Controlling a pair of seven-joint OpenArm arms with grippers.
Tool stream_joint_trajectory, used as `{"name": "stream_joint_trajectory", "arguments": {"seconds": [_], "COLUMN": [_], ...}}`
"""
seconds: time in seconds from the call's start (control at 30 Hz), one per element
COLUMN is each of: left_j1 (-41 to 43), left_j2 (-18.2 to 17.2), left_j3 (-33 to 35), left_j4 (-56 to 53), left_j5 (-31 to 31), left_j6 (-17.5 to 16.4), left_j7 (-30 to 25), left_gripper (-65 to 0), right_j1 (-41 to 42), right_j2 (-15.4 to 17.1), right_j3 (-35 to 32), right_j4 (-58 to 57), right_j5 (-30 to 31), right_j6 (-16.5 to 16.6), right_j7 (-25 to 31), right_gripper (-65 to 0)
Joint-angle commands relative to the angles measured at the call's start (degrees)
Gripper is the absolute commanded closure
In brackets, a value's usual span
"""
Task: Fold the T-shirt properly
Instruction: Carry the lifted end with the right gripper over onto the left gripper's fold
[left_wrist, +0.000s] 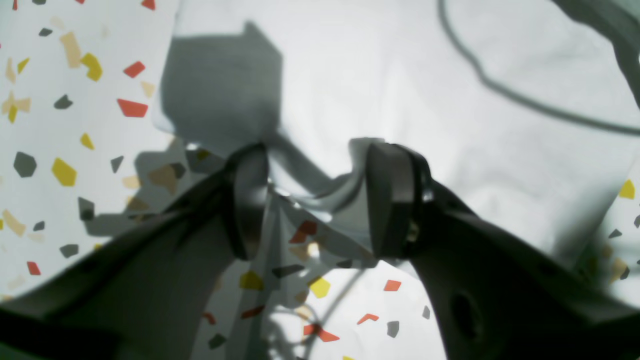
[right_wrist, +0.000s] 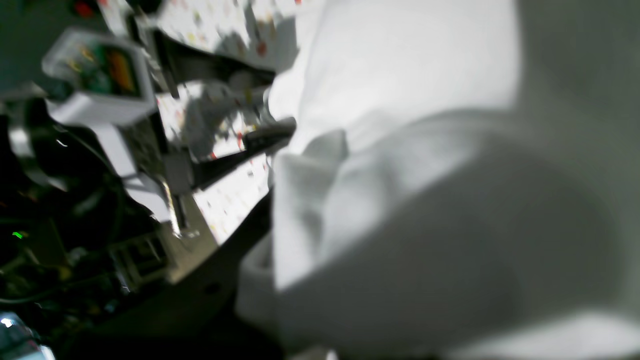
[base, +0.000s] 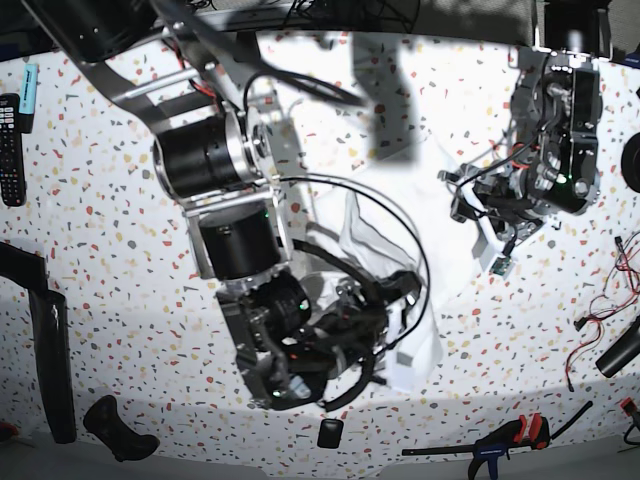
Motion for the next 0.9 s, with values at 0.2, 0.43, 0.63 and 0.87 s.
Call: {"name": "stream_joint_trajectory", "arguments": {"seconds": [0.2,0.43,0.63,0.87], "left_j1": [-0.8,-0.8,-0.8,-0.8], "left_j2": [-0.4,-0.4,-0.4,-0.4], "left_j3": [-0.1,-0.1,-0.1,-0.1], "left_j4": [1.0,1.0,1.0,1.0], "left_j5": [-0.5,-0.5,-0.5,-0.5], "left_j6": [0.0,0.0,0.0,0.0], "left_j7": [-0.9,-0.9,-0.9,-0.9], "left_gripper": [-30.5,-30.5,-30.5,-30.5], "right_j1": [2.3,2.3,2.3,2.4], "right_j2": [-0.4,-0.4,-0.4,-0.4], "right_j3": [-10.2,-19.2,-20.5,-20.5], "right_j4": [0.9,0.8,0.8,0.9], "right_j5": [6.2,13.7,13.8,23.9], "right_j6": [-0.1,-0.1,-0.1,-0.1], "right_j7": [0.5,0.5,0.5,0.4], "right_gripper": [0.0,0.0,0.0,-28.8]}}
